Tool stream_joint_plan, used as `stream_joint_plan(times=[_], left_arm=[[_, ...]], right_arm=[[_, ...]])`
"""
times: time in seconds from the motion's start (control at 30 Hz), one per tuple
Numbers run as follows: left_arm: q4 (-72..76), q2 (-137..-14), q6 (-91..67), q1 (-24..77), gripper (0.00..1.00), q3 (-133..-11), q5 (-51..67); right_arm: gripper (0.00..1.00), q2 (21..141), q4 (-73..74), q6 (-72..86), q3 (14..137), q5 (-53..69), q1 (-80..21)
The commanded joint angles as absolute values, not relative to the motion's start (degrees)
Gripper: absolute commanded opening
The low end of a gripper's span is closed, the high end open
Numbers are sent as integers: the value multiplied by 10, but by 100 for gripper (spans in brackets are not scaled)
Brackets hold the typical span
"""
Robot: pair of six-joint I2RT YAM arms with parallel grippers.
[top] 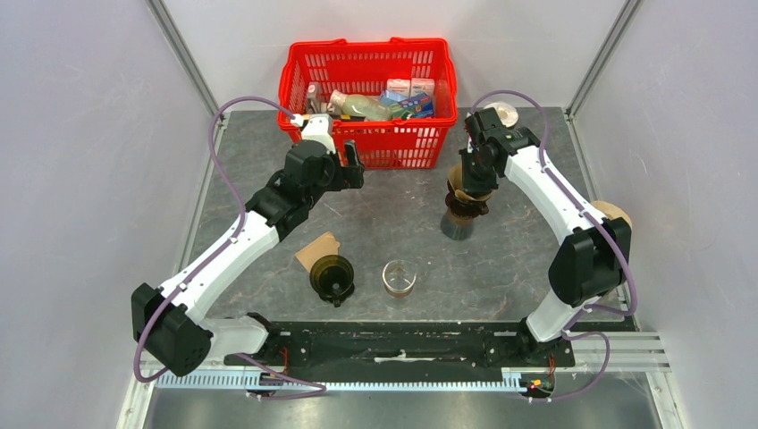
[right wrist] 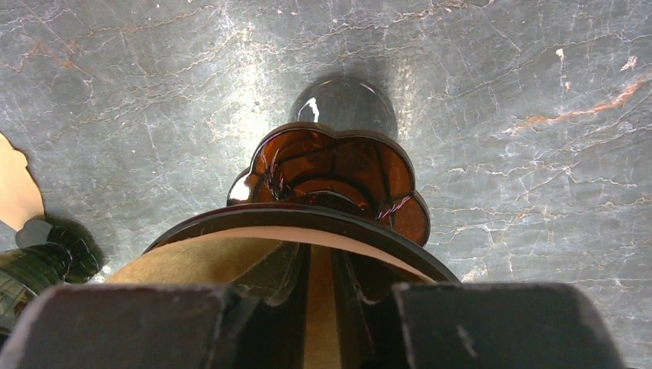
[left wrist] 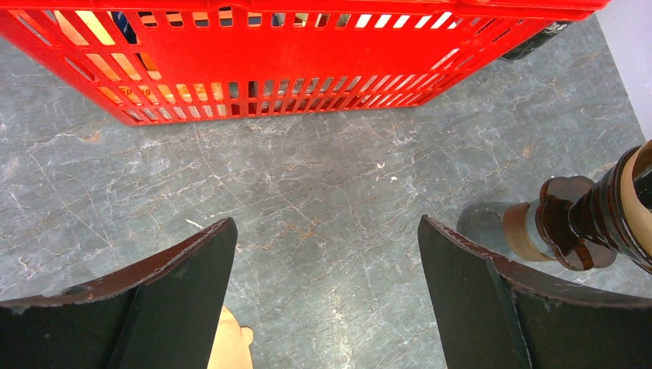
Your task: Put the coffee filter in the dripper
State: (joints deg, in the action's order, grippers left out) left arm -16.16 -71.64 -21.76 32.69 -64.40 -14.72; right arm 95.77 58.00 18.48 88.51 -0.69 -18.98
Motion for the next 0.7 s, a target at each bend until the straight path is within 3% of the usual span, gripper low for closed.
stream_joint_plan(times=[0.0, 0.17, 0.67], left_arm=[[-144, -711, -235, 325, 95, -644, -151], [-143, -717, -234, 324, 95, -645, -152], [-142, -722, -233, 323, 95, -647, -153]], right_arm=[[22, 953, 580, 184, 884, -2, -192], [21, 954, 579, 185, 884, -2, -192], [35, 945, 573, 179, 868, 25, -202]])
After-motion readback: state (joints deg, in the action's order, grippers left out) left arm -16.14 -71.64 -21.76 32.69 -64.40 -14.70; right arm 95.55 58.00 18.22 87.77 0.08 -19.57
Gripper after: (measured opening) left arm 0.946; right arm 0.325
